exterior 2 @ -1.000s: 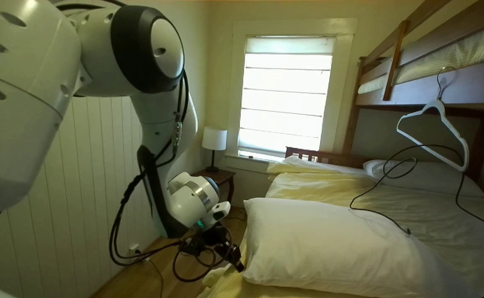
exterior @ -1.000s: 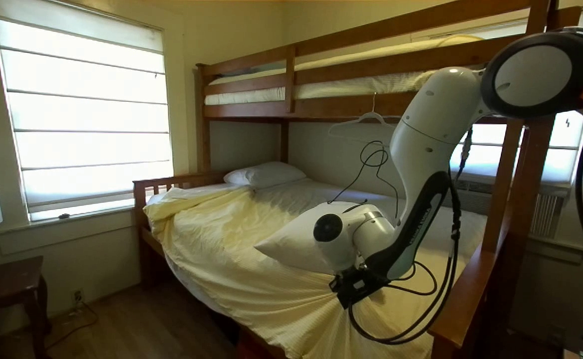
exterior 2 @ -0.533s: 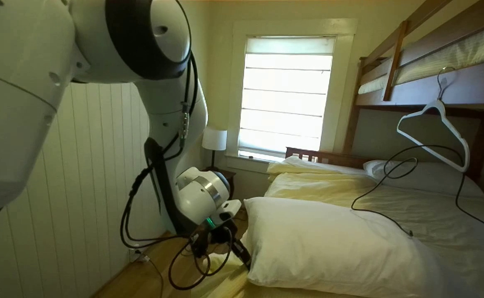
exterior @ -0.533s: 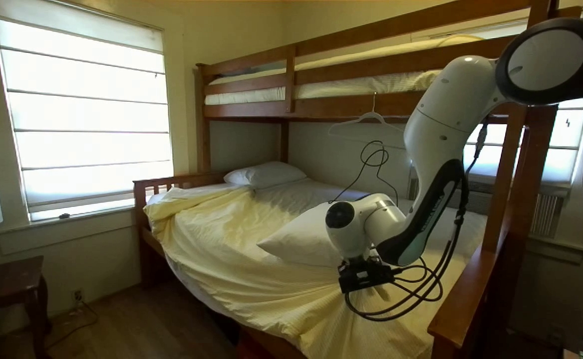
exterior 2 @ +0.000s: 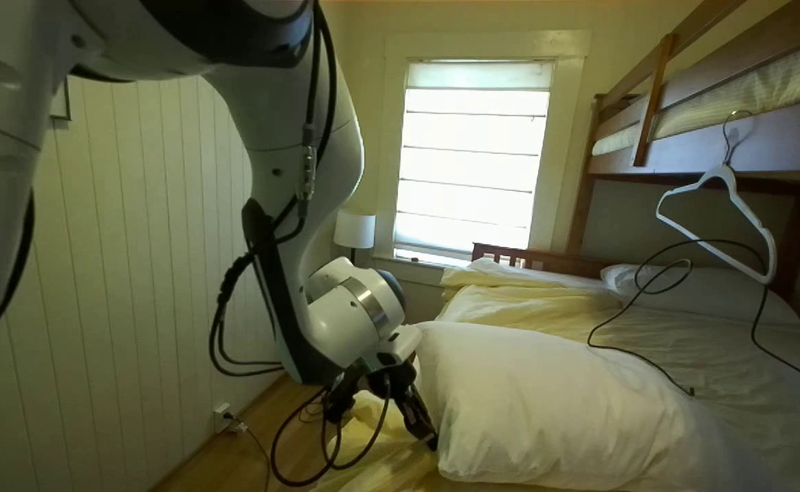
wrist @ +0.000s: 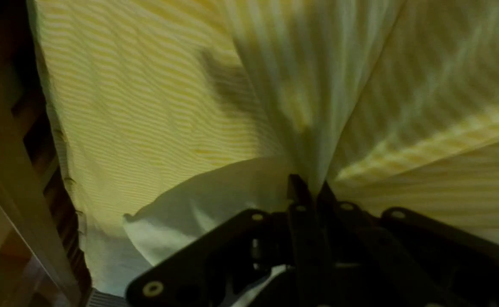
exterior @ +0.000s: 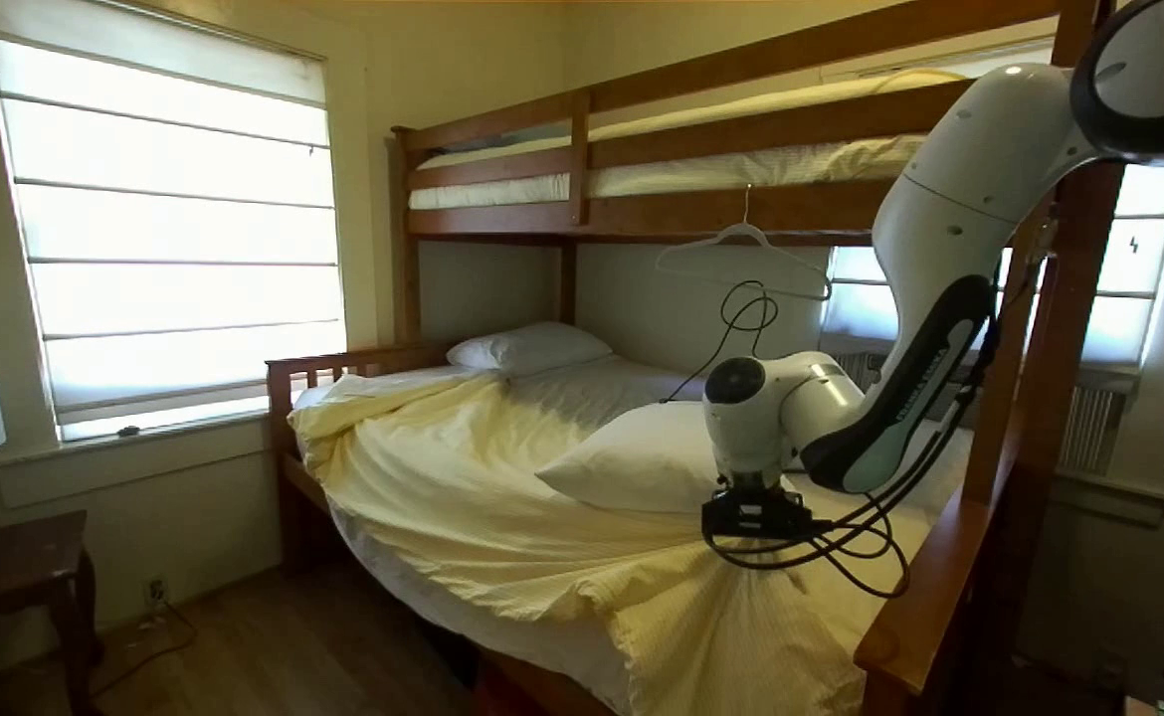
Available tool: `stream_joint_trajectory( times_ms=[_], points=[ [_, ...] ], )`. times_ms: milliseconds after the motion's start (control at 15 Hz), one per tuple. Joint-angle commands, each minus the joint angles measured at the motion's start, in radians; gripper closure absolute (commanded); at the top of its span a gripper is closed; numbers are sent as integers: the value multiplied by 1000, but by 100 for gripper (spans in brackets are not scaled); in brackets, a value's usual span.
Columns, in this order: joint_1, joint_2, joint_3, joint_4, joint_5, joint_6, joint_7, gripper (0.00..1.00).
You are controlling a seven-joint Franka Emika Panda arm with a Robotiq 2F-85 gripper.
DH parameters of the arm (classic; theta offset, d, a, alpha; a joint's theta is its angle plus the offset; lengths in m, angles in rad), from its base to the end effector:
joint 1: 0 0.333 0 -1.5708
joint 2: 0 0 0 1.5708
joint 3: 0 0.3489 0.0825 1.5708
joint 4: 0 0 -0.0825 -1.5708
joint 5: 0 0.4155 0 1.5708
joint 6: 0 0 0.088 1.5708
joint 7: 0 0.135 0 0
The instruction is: Move the blanket to the right
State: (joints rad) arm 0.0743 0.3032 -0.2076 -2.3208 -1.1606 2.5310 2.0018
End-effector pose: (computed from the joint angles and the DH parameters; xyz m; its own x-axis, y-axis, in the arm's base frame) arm 0.5331 -0.0807 0.1840 0.4005 -0.6956 0.5964 -0.9057 -0.3992 0.1426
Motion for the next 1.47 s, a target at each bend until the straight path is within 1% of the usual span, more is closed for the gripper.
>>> stream_joint_trajectory(
  times_ms=[0,133,200,400,467,533,667,800,867,933,1067,1400],
  points=[
    [-73,-173,-13,-167,-24,-55,93,98],
    [-99,-204,-19,-191,-26,-57,121,98],
    [-80,-81,35,-67,-4,9,85,93],
    [-101,-115,31,-96,-3,12,97,93],
    [-103,-120,31,-103,-2,12,99,98],
    [-100,-121,33,-96,-7,17,118,98],
    [-128,-150,11,-102,-5,17,165,98],
    [-187,-206,-30,-140,-11,60,176,98],
    [-206,-213,-41,-146,-8,88,189,98],
    [-212,-216,-74,-149,-5,128,196,98],
    [-247,-229,-109,-158,-7,186,211,98],
    [-304,-283,-191,-209,-3,296,246,98]
  ],
)
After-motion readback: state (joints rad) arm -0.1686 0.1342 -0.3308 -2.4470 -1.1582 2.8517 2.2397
